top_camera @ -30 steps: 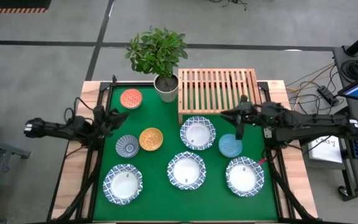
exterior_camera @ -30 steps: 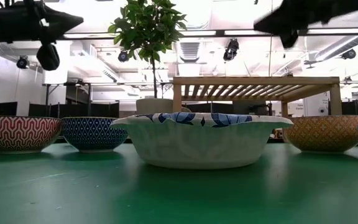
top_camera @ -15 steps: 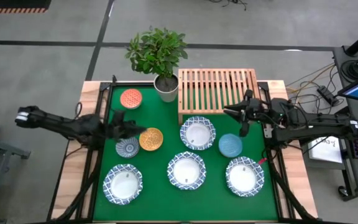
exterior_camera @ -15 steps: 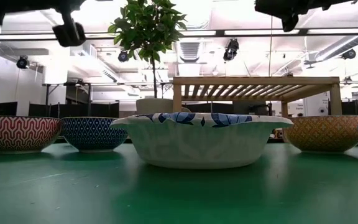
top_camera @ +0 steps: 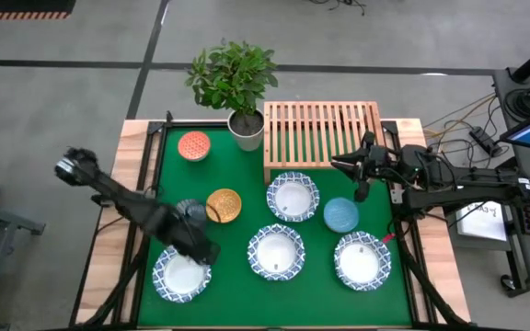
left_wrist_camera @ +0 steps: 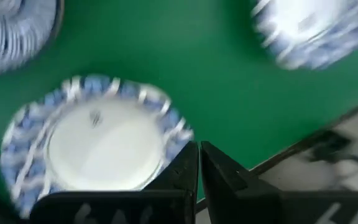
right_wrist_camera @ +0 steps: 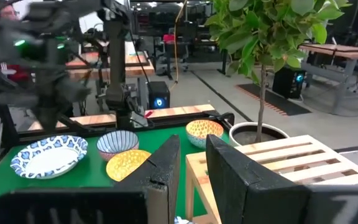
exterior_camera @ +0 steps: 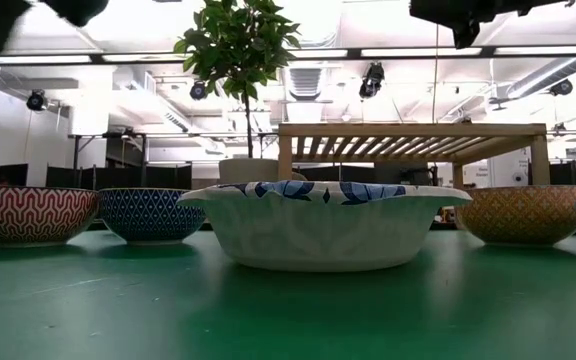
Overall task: Place and stack bowls onto a shelf
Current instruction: Put the bottom left white plate on the shelf
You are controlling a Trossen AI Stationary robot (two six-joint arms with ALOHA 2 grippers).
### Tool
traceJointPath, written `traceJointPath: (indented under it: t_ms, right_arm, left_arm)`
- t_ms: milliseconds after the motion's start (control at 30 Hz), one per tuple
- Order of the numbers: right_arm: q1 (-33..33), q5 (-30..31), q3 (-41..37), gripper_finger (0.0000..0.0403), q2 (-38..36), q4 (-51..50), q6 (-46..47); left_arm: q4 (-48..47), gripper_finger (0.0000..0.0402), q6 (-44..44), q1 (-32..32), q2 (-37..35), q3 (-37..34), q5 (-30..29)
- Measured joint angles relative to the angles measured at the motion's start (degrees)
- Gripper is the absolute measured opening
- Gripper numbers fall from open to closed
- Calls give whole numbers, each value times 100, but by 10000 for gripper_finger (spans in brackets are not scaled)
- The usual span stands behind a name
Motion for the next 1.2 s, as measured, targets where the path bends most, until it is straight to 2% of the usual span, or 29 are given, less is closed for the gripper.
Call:
traceJointPath:
  t_ms: [167, 300, 633, 767, 967, 1200]
  right_arm:
    - [0, 1, -4, 68, 31, -117, 2]
    - [-1, -1, -4, 68, 72, -118, 39]
    - [-1, 1, -7, 68, 74, -137, 99]
    - [-1, 1, -7, 68, 73, -145, 102]
    - [1, 1, -7, 68, 74, -163, 71]
    - [0, 0, -7, 68, 74, -178, 21]
  left_arm:
    - [-7, 1, -134, -262, 860, 154, 756]
    - [160, 25, -101, -268, 1250, 153, 1073]
    - [488, 173, 74, -316, 1613, 317, 1219]
    - [588, 208, 146, -340, 1761, 303, 1207]
    - [681, 209, 244, -358, 2123, 301, 1087]
    - [941, 180, 390, -406, 2634, 336, 1026]
